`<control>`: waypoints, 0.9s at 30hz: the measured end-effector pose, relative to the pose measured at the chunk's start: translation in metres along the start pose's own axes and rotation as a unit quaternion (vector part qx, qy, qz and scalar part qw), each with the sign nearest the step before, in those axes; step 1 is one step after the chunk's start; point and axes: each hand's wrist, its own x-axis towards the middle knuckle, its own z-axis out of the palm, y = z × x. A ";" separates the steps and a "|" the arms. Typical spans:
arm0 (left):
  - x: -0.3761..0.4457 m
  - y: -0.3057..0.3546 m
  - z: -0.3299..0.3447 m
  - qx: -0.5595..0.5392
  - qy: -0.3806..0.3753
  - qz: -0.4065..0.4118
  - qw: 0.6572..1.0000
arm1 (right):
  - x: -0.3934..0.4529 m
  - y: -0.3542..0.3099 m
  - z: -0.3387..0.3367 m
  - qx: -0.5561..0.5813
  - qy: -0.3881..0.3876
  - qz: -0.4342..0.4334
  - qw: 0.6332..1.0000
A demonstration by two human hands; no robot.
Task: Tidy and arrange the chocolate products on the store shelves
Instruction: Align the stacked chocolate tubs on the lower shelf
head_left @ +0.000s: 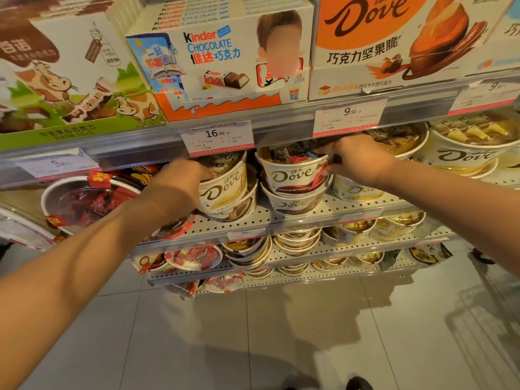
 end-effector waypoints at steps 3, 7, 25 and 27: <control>-0.002 0.005 0.003 0.031 -0.006 0.005 0.999 | 0.000 -0.007 -0.003 -0.049 -0.012 0.000 0.999; 0.002 0.014 0.015 -0.017 0.031 0.016 0.999 | 0.007 -0.027 -0.002 -0.093 -0.003 -0.026 0.995; 0.004 -0.006 0.014 -0.093 0.055 -0.003 0.994 | 0.011 -0.058 0.016 -0.105 -0.006 0.012 0.994; 0.002 -0.004 0.017 -0.091 0.065 -0.004 0.994 | 0.011 -0.059 0.018 -0.090 0.000 0.018 0.996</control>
